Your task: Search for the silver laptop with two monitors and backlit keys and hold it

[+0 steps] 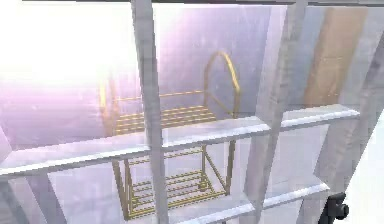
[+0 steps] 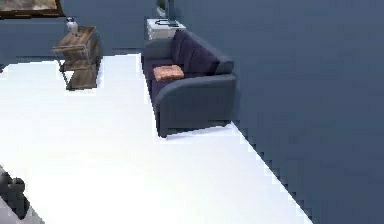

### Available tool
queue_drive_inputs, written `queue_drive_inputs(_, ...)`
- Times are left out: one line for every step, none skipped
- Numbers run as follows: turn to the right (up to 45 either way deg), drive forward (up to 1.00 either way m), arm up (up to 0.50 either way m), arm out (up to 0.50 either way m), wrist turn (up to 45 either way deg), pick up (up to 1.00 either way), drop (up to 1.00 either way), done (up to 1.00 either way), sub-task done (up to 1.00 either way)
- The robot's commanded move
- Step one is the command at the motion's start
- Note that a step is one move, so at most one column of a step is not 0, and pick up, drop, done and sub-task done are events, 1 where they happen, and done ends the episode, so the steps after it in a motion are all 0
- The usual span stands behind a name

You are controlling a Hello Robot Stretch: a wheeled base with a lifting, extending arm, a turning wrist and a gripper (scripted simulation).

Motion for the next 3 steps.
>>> queue_drive_inputs(45.0,0.0,0.0,0.0,0.0,0.0,0.0,0.0,0.0)
queue_drive_inputs(45.0,0.0,0.0,0.0,0.0,0.0,0.0,0.0,0.0)
queue_drive_inputs(45.0,0.0,0.0,0.0,0.0,0.0,0.0,0.0,0.0)
